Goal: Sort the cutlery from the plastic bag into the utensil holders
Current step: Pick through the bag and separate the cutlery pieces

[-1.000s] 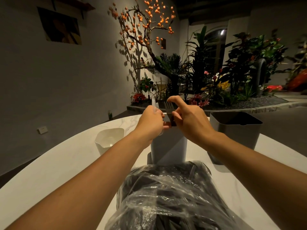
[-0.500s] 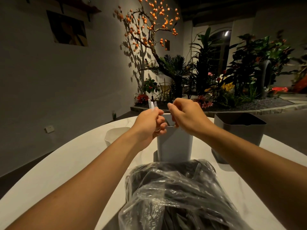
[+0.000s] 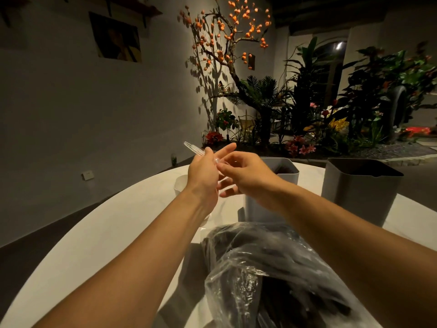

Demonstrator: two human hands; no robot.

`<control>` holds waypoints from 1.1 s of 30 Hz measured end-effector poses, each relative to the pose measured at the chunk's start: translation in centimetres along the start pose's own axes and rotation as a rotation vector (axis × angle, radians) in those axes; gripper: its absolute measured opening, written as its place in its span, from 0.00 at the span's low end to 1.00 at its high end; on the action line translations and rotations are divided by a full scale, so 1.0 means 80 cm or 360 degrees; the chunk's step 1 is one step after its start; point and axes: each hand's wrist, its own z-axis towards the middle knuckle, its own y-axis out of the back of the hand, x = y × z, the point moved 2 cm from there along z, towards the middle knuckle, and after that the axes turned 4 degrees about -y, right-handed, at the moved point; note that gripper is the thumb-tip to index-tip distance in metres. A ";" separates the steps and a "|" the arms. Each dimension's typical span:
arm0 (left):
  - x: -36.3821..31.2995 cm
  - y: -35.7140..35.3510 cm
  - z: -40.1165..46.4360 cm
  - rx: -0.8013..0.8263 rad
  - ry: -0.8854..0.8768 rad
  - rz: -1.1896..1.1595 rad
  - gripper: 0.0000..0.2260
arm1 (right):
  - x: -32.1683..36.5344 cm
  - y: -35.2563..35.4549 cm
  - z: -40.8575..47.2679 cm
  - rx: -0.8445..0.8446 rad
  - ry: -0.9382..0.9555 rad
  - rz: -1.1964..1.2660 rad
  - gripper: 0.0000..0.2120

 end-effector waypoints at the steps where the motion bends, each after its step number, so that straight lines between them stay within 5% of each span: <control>1: 0.001 0.003 0.000 -0.0037 -0.0006 -0.0006 0.21 | 0.000 -0.004 0.001 -0.0043 0.0013 0.0073 0.10; 12: 0.001 0.062 -0.003 -0.0284 0.0046 -0.0136 0.13 | -0.003 -0.018 0.015 -0.0237 0.0095 -0.0159 0.06; 15: 0.000 0.094 -0.002 -0.0502 -0.0394 0.0927 0.12 | 0.002 -0.013 0.022 -0.0293 0.0096 -0.0613 0.08; 17: -0.001 0.104 -0.004 -0.0309 -0.0931 0.1654 0.16 | 0.007 -0.017 0.028 -0.0281 0.0177 -0.1006 0.08; 19: 0.006 0.105 0.000 -0.0022 -0.1131 0.1988 0.18 | 0.011 -0.025 0.036 -0.0236 0.0264 -0.1273 0.08; 33: 0.022 0.131 0.086 -0.0003 -0.0536 0.1598 0.05 | -0.009 -0.060 0.120 -0.0319 0.0538 -0.1455 0.16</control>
